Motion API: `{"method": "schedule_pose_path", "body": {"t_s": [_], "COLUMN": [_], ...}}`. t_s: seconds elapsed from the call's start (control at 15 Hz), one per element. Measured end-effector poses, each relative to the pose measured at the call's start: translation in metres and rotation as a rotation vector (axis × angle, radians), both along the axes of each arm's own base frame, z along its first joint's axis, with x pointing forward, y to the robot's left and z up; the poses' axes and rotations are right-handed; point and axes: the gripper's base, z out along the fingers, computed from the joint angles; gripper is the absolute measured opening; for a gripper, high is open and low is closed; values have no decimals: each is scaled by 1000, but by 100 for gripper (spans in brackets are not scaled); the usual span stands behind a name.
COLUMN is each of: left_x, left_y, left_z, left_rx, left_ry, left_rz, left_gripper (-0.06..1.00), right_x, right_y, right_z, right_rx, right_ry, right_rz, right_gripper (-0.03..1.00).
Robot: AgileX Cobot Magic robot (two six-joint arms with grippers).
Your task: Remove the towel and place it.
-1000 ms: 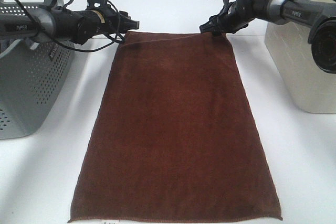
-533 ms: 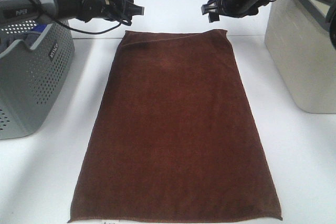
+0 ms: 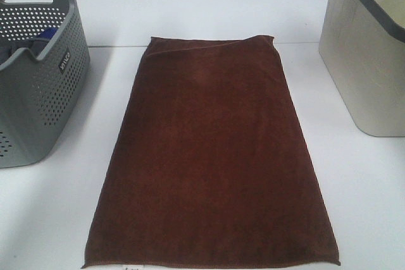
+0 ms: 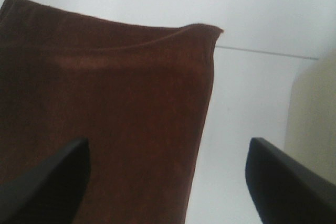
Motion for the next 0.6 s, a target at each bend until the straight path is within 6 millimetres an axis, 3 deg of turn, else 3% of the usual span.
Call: {"method": "schedule_pose_path", "body": {"t_s": [0.2, 0.33, 0.6], "left_x": [-42, -61, -96], "left_y": [12, 20, 33], "left_z": [53, 72, 109], "left_rx": [28, 44, 29], "left_ry": [104, 156, 133], "left_rz": [37, 60, 67], "left_gripper": [57, 57, 57], "right_x": [-28, -38, -80], "right_y": [-5, -6, -14], "right_z": [36, 55, 107], "right_rx": [-2, 32, 69], "right_ry": [56, 28, -52], "right_rz": [4, 11, 32], "right_gripper": [77, 77, 77]}}
